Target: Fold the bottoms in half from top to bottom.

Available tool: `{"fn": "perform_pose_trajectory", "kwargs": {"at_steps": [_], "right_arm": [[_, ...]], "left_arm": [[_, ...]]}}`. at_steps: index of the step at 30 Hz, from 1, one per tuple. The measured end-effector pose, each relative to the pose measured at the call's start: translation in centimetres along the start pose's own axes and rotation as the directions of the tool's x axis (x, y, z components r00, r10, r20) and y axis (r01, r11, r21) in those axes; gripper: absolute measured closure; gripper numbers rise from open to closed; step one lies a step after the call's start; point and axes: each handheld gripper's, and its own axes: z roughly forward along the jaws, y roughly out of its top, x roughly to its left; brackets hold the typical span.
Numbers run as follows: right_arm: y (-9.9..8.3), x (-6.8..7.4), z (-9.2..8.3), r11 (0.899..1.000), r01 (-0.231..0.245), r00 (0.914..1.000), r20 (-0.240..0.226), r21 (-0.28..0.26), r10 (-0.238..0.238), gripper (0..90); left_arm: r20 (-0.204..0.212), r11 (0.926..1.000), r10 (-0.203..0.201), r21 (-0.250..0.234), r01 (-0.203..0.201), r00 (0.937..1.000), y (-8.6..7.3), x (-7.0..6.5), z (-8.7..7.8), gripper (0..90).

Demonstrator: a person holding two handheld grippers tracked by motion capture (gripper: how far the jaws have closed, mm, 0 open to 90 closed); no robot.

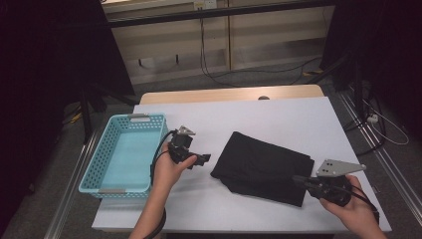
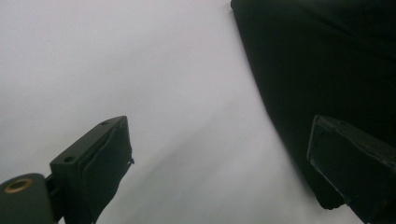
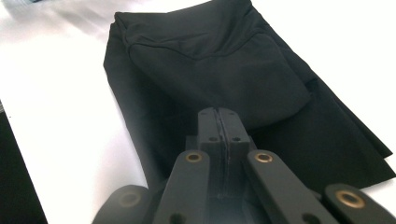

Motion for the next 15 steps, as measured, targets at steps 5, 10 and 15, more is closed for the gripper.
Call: {"fn": "perform_pose_trajectory", "kwargs": {"at_steps": [5, 10, 15], "right_arm": [[-0.09, -0.04, -0.27, 1.000, -0.003, 1.0000, 0.002, 0.002, 0.003, 89.9], [-0.27, -0.17, -0.61, 1.000, -0.011, 0.9999, 0.002, 0.000, 0.011, 89.9], [-0.24, -0.16, -0.96, 1.000, -0.013, 0.9999, 0.000, -0.005, 0.013, 89.9]], "left_arm": [[0.002, 1.0000, -0.005, 0.000, 0.005, 1.0000, 0.01, 0.06, 0.08, 6.4], [-0.001, 1.0000, -0.003, 0.003, 0.003, 1.0000, 0.01, 0.19, 0.18, 6.4], [0.007, 1.0000, -0.003, 0.001, 0.003, 1.0000, 0.11, 0.13, 0.24, 6.4]]}}
